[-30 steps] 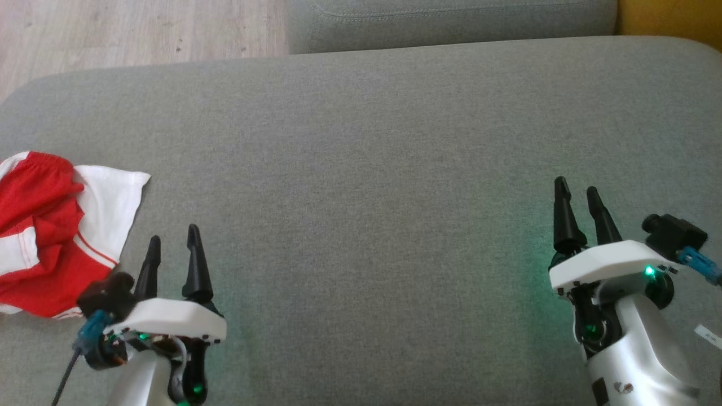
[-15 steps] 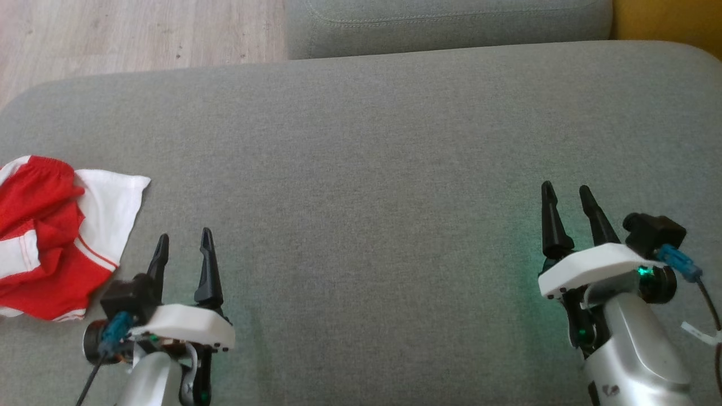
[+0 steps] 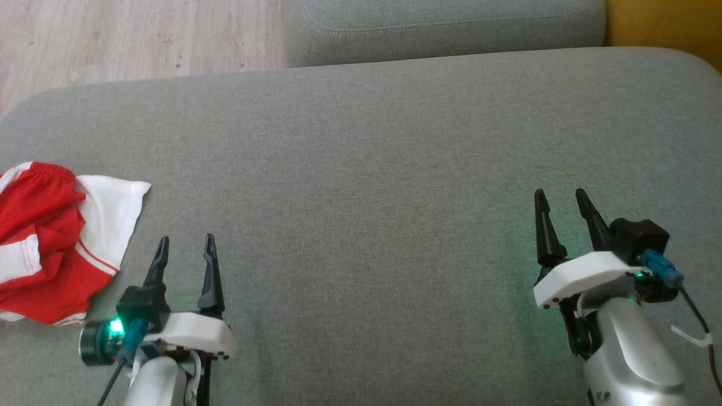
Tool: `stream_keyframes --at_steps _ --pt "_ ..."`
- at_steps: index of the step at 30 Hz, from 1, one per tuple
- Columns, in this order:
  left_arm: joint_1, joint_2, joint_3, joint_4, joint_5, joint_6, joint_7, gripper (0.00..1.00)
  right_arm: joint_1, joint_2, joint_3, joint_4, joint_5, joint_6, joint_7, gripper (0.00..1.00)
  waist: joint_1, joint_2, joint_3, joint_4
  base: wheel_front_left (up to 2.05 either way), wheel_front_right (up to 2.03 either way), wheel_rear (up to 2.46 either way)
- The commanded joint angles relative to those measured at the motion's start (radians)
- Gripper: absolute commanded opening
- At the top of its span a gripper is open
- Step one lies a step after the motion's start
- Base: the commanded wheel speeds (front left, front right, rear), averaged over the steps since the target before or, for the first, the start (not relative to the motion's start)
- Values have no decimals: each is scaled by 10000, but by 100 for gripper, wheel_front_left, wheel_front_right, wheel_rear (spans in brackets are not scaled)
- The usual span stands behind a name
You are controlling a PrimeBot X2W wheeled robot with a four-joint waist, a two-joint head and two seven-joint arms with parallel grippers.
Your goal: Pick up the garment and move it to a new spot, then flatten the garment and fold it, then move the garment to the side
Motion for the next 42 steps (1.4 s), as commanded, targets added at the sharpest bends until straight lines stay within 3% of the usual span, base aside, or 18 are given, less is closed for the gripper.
stream_keyframes --at_steps 1,10,22,31,42 --pt "-240 96 412 -209 348 133 -160 100 -323 19 257 -212 -359 38 -223 100 0 0 -6 -2 0 0 0" --pt "-215 -85 797 -130 1296 234 -415 100 -380 15 326 -49 -1095 40 -481 100 0 0 33 -3 0 0 0" --pt "-275 -277 1150 -152 1378 166 -416 100 -508 16 508 -23 -985 40 -481 100 0 0 281 355 0 0 0" --pt "-294 -388 1454 -162 1288 249 -416 100 -582 16 969 -107 -941 40 -481 100 0 0 564 1672 0 0 0" --pt "-98 -433 2115 -414 1211 354 -416 100 -808 16 2337 -148 -673 40 -481 100 0 0 847 3129 0 0 0"
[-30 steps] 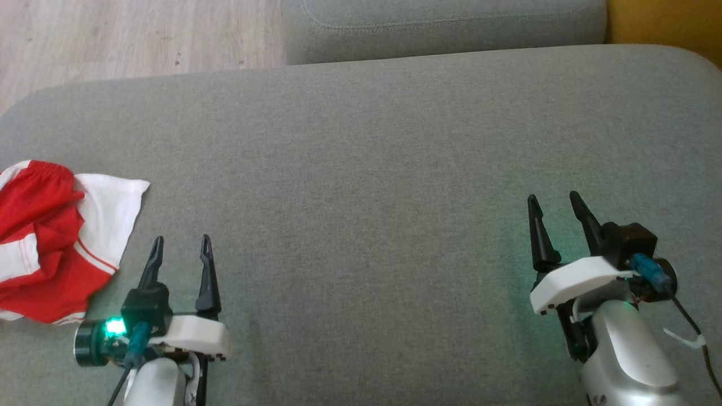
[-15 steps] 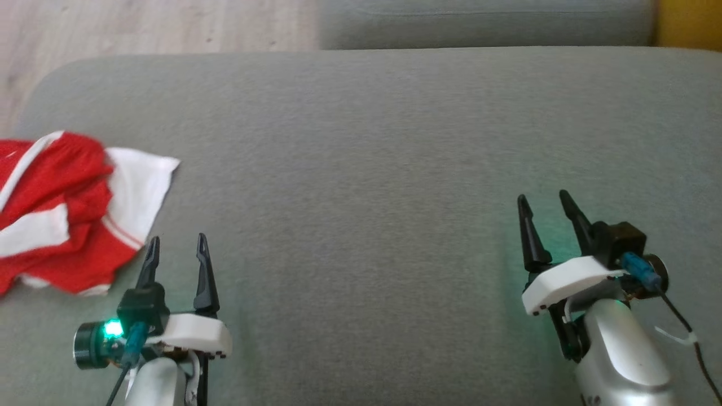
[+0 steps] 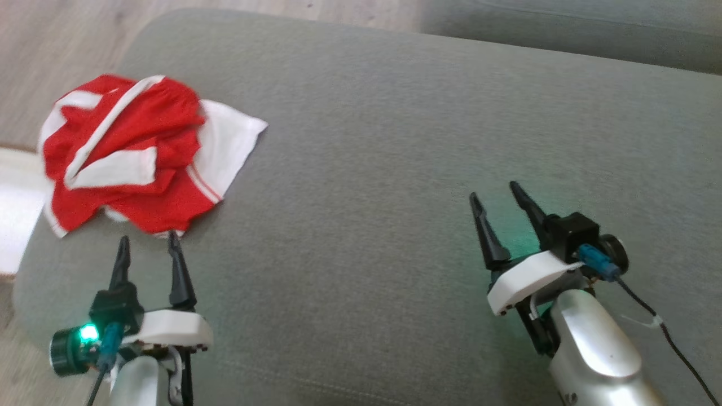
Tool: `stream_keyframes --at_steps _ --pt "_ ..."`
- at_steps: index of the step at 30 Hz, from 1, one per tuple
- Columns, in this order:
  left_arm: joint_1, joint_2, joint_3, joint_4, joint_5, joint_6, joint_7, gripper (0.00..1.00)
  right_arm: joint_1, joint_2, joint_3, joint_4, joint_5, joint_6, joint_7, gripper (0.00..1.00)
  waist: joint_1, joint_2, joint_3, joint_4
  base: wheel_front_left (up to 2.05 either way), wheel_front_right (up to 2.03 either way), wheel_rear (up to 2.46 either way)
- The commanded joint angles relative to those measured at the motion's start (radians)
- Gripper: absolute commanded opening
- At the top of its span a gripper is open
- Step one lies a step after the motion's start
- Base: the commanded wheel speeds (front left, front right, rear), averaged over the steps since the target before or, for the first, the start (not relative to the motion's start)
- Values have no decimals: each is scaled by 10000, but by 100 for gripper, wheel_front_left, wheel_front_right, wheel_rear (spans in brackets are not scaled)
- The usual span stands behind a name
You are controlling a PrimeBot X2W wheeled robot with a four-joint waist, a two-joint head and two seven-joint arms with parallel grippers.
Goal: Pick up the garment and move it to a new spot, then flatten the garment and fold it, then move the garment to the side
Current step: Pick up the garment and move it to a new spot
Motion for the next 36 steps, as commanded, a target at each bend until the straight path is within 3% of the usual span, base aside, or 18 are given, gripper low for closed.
stream_keyframes --at_steps 1,16,23,36 --pt "-111 96 391 -318 -57 36 -107 100 -384 28 272 -301 94 40 -111 100 0 -1 119 266 0 0 0" --pt "-612 127 844 -748 40 -133 -107 100 -656 28 1052 -202 114 40 -111 100 0 -1 727 602 0 0 0" --pt "-2035 1045 1268 -270 175 -520 -107 100 -1016 -67 1417 -439 75 40 -111 100 0 -1 1497 283 0 0 0" --pt "-5238 2745 1046 2714 607 -838 -107 100 -1598 -578 1924 -1278 233 40 -111 100 0 -1 3081 -423 0 0 0"
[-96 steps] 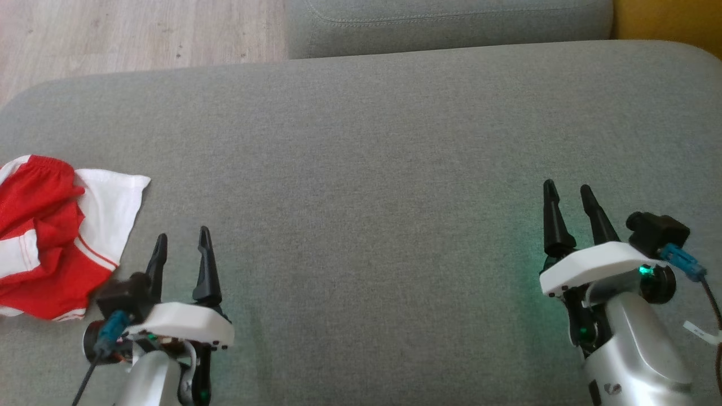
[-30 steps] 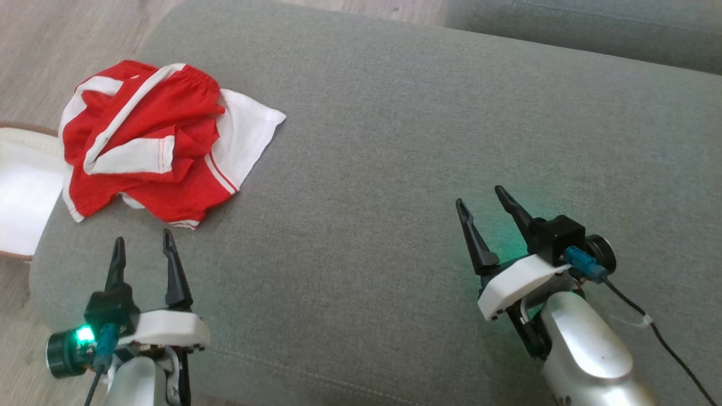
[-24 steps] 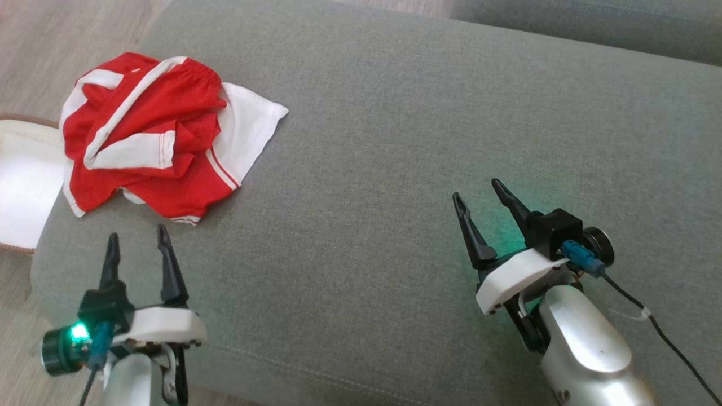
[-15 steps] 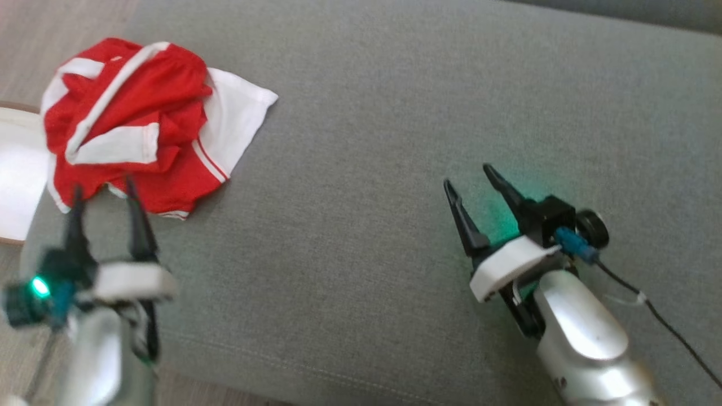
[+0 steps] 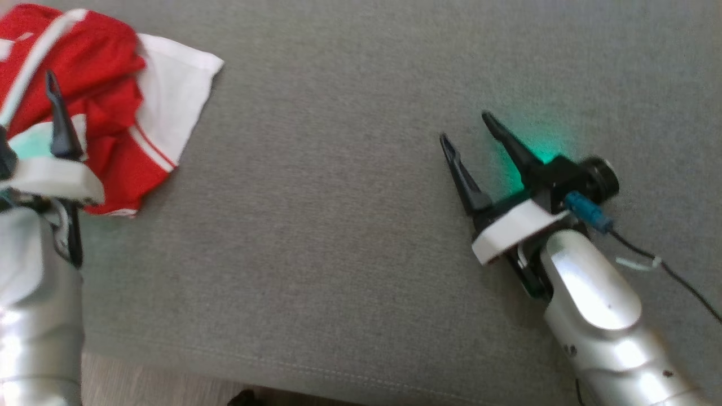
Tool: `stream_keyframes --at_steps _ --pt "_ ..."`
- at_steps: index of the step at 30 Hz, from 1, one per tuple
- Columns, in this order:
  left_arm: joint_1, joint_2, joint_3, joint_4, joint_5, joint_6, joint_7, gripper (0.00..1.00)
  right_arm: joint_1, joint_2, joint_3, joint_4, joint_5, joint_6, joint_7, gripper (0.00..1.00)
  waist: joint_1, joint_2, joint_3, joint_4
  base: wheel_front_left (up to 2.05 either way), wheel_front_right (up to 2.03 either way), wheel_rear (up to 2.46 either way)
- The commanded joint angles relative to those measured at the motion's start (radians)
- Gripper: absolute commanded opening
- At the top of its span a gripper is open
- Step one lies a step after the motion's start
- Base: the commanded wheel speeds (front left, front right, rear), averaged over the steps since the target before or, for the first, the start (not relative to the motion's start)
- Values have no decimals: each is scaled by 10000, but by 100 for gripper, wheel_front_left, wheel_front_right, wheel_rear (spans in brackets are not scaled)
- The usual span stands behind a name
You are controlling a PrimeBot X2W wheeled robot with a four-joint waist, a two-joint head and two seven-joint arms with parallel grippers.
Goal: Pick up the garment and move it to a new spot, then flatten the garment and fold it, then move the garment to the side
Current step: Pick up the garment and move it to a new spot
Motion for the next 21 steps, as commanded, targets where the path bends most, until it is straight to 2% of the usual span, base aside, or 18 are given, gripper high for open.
stream_keyframes --at_steps 1,6,8,21 --pt "-498 703 201 196 123 90 -88 100 -182 16 216 -432 63 39 -107 100 -1 0 398 -279 0 0 0" --pt "-1112 890 106 1160 200 242 40 100 -165 -74 291 -716 54 39 -107 100 -1 0 621 -410 0 0 0" --pt "-1448 992 49 1727 267 457 181 100 -161 -96 264 -824 51 39 -107 100 -1 0 752 -490 0 0 0" --pt "-2311 1359 0 3365 286 1231 941 100 -14 -114 40 -942 87 39 -107 100 -1 0 1046 -504 0 0 0"
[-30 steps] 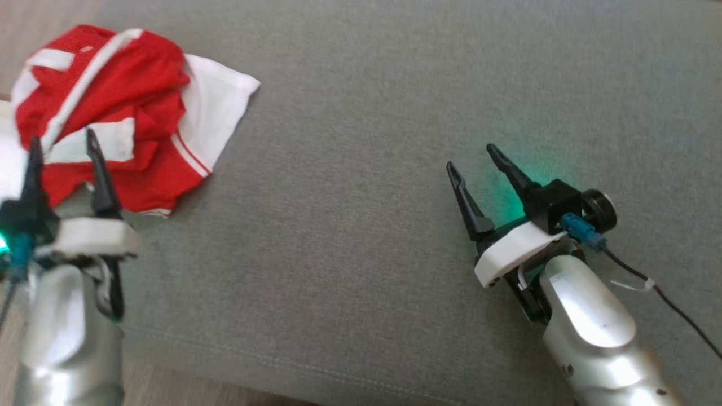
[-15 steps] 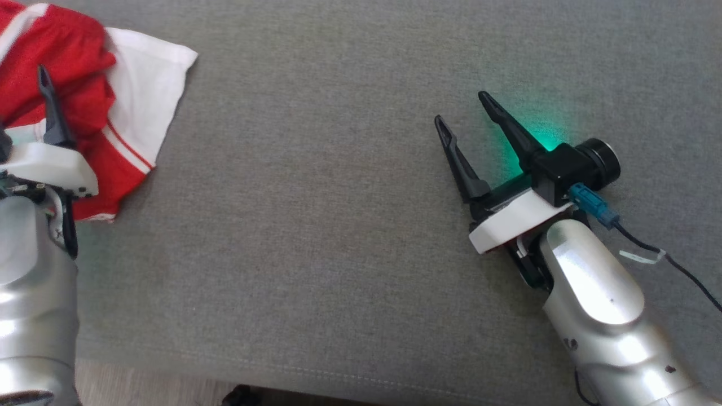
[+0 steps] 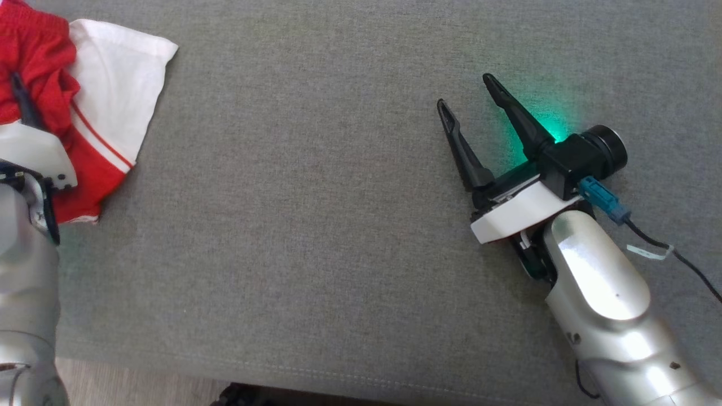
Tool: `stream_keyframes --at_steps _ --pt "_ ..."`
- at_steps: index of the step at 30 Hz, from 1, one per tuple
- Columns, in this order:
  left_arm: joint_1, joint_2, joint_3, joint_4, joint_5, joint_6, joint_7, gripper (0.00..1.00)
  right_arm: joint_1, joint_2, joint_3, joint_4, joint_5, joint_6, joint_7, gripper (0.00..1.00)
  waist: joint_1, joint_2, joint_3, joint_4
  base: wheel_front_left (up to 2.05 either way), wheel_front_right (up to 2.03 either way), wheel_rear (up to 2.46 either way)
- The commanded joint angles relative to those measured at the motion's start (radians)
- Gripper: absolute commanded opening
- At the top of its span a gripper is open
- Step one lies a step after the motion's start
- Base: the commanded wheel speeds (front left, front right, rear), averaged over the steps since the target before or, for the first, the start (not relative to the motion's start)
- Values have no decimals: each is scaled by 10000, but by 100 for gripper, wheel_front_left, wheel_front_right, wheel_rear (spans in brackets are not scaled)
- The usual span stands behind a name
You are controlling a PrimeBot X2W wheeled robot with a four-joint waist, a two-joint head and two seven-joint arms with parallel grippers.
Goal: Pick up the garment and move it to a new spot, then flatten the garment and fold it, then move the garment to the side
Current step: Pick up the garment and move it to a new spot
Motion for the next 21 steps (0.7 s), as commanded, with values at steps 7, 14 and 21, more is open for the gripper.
stream_keyframes --at_steps 7,14,21 --pt "-385 757 40 419 -82 93 43 33 287 -50 38 128 87 39 25 100 1 0 134 -28 0 0 0" --pt "-506 742 -26 788 -270 -169 -296 0 251 1 57 147 127 39 25 100 1 0 142 -84 0 0 0" --pt "-749 730 -142 828 -421 -532 -707 0 188 52 118 183 192 39 25 100 1 0 188 -188 0 0 0"
